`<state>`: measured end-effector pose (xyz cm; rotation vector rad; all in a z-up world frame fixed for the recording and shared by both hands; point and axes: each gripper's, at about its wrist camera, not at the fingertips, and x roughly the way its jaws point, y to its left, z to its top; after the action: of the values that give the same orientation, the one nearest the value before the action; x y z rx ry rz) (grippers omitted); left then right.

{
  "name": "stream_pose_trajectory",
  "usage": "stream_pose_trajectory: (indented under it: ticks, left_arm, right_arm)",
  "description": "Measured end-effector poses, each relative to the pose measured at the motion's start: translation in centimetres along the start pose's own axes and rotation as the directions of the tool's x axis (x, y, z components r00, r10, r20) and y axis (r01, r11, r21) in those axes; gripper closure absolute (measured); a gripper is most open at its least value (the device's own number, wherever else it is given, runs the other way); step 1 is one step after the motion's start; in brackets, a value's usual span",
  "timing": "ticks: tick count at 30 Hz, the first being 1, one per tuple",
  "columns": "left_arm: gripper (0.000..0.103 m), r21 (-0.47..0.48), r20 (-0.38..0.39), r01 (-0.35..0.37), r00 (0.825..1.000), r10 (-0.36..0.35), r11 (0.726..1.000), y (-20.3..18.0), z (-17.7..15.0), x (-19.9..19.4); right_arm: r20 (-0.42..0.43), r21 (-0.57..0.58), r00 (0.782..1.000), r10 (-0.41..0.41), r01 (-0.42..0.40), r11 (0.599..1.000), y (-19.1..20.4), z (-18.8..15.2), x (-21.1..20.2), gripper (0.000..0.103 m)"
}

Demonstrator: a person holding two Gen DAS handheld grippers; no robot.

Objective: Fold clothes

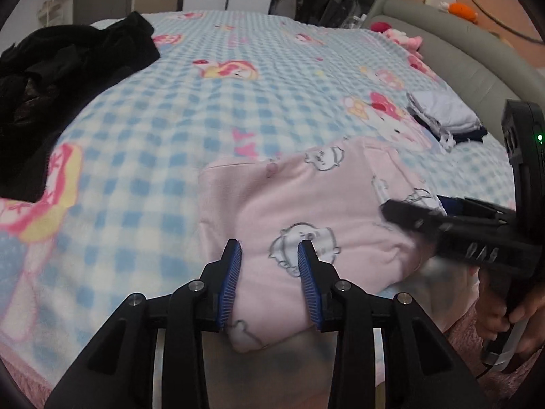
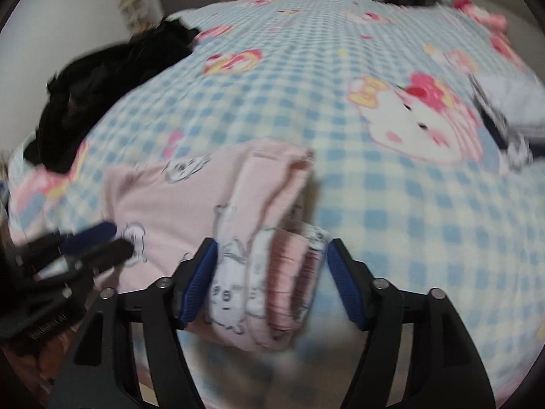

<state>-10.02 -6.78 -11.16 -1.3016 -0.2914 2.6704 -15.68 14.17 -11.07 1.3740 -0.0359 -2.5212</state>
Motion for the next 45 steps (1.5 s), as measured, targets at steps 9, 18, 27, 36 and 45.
stream_pose_trajectory:
  ticks: [9,18,27,36,45]
  left_arm:
    - [0.058,-0.188,0.064,0.124,0.991,-0.114,0.974,4.0,0.2,-1.3]
    - [0.056,-0.140,-0.002,0.014,1.000,-0.014,0.990,3.3,-0.5,0.3]
    - [0.057,-0.244,0.039,0.126,0.992,-0.121,0.961,4.8,-0.2,-0.6]
    - [0.054,-0.279,0.037,0.246,0.969,-0.245,0.928,5.1,0.1,-0.2]
    - [0.060,-0.303,0.003,0.177,0.983,-0.185,0.936,5.8,-0.1,0.5]
  right_arm:
    - [0.082,-0.054,0.996,0.039,-0.034,0.998,1.4,-0.2,-3.5,0.035]
    - [0.038,0.013,0.999,-0.007,0.006,1.000,-0.5,-1.3,-2.2,0.034]
    - [0.089,0.059,0.995,-0.049,0.044,0.997,-1.6,-0.8,-3.9,0.031]
    - [0.103,0.149,0.992,0.078,-0.093,0.984,-3.2,0.3,-4.6,0.031]
    - [-0.031,0.143,0.993,0.114,-0.108,0.984,-2.0,-0.6,-0.5,0.031]
